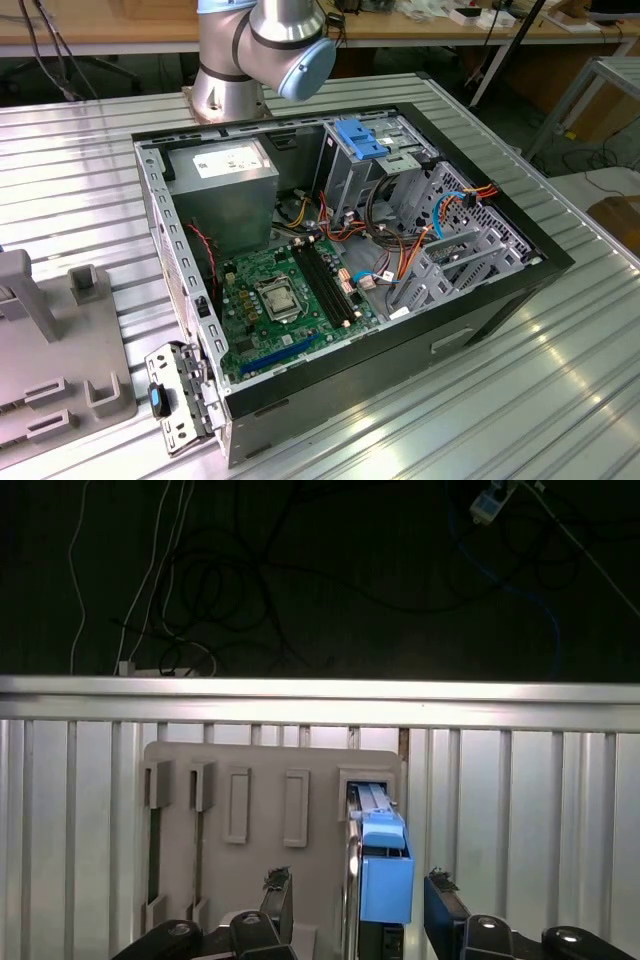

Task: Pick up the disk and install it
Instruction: 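Pick up the disk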

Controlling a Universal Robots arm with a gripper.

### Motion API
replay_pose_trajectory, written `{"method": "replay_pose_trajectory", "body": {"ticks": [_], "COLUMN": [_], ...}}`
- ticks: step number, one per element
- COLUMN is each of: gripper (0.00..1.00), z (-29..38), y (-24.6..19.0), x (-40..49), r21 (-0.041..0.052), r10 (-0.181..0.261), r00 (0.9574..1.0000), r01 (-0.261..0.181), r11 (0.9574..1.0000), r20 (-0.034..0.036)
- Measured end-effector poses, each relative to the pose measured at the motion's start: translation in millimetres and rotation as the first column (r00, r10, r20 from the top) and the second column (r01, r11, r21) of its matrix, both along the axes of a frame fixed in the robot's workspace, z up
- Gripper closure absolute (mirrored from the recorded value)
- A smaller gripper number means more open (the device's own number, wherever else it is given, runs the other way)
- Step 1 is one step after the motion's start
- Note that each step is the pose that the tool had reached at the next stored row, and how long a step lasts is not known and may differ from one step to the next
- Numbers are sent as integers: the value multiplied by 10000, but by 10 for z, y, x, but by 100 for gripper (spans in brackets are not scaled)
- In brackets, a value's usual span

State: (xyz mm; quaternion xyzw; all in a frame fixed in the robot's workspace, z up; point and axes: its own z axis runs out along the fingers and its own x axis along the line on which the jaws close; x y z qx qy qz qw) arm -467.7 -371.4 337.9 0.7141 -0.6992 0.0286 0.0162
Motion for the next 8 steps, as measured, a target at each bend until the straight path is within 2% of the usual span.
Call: {"method": "replay_pose_trajectory", "body": {"ticks": [4, 8], "gripper": [37, 37], "z": [-63, -94], "y": [4, 13], "x": [1, -1], "r21": [-1, 2], "r10": [0, 0], "r00": [10000, 10000], "r01": [0, 0], "r11": [10000, 10000], "r20": [-2, 0]}}
